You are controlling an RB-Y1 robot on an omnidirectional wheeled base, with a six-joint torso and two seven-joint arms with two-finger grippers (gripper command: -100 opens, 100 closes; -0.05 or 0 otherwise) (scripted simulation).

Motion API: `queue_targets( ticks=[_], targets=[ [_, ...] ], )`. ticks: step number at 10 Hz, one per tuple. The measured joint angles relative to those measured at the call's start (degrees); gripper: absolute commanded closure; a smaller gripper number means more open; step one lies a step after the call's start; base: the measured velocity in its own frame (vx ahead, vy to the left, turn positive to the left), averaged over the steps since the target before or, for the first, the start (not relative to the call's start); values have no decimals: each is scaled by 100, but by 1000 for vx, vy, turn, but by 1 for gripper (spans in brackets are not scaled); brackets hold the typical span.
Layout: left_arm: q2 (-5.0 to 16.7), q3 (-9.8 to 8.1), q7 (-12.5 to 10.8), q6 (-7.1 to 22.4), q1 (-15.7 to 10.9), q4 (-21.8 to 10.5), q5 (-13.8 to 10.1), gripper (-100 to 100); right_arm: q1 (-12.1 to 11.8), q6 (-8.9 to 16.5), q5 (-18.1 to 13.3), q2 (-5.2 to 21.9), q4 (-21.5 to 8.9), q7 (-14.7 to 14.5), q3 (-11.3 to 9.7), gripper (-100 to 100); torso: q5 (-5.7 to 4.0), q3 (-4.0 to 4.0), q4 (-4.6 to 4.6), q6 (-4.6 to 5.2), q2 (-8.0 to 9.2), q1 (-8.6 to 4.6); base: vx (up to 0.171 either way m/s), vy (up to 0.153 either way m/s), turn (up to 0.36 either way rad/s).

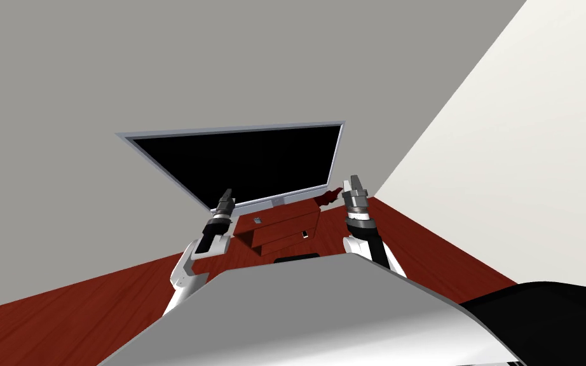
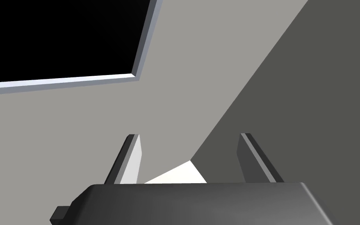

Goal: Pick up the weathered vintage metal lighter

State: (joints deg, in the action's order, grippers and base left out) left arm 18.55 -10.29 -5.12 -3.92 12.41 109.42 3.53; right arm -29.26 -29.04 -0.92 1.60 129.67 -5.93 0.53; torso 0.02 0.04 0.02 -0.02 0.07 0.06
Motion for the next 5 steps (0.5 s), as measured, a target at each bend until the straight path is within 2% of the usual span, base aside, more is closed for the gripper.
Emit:
queue_targets(
  ticks=[2,5],
  targets=[
    [61,-67,-3,187,-95,-237,-18,-100,0,0,0,0,0,0,0,0,0,0,0,1,1,0,-30,12,-57],
    [174,-162,13,692,-383,-541,-56,-100,0,0,0,0,0,0,0,0,0,1,0,1,2,0,-30,11,-54]
  ],
)
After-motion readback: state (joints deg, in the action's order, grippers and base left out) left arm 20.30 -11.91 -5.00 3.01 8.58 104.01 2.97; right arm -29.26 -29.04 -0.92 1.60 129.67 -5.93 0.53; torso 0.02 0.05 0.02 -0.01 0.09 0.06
